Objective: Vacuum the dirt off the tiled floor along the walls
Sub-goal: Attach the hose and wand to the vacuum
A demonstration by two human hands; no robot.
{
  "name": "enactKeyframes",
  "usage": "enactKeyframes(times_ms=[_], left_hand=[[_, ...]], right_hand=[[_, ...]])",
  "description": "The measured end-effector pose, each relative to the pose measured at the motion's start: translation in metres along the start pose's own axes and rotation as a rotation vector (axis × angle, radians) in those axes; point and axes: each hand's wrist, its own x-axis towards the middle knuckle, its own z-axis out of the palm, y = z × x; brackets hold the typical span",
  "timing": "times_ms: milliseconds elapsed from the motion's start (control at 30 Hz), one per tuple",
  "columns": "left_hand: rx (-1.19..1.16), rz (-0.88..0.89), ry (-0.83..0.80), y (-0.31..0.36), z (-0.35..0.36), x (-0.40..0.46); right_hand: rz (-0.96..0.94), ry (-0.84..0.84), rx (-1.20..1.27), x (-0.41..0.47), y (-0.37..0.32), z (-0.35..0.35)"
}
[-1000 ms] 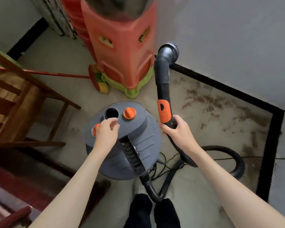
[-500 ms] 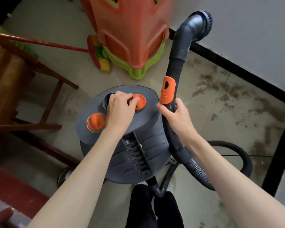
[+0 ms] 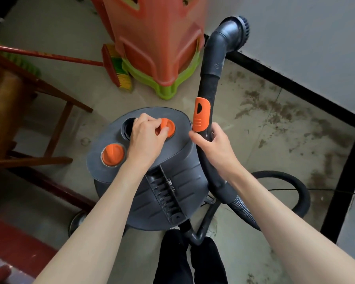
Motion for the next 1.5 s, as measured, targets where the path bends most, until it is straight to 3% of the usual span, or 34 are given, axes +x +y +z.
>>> enactKeyframes(times_ms=[200,300,467,633,767,933,1133,1500], left_hand=[[0.043,-0.005,0.027,0.007,-0.002,-0.014],[-0.075,0.045,0.06,0.035,-0.003,-0.027],[-0.535,-0.021,-0.34,0.12,0.003,-0.05],[-0.87,-0.063,-0.473,0.199,0.012,-0.091],[-1.005,-0.121,-0.41,0.264,0.03,-0.13],[-1.146,-0.202,-0.309,0.328,0.061,-0.162],[-1.267,-0.246,-0.236,0.394,0.096,-0.192],[-1.321,-0.226,-0.322,0.458,0.098,-0.198]], right_hand=[[0.009,-0.002,-0.045,-0.023,0.004,-0.021],[0.012,-0.01,-0.057,-0.041,0.005,-0.045],[-0.047,-0.063,-0.117,-0.081,-0.002,-0.095],[-0.137,-0.068,-0.137,-0.12,-0.011,-0.163],[-0.175,0.008,-0.279,-0.149,0.008,-0.241],[-0.228,0.121,-0.74,-0.162,0.051,-0.339],[-0.351,0.383,-0.804,-0.169,0.06,-0.42],[-0.326,0.409,-0.963,-0.202,0.018,-0.496]])
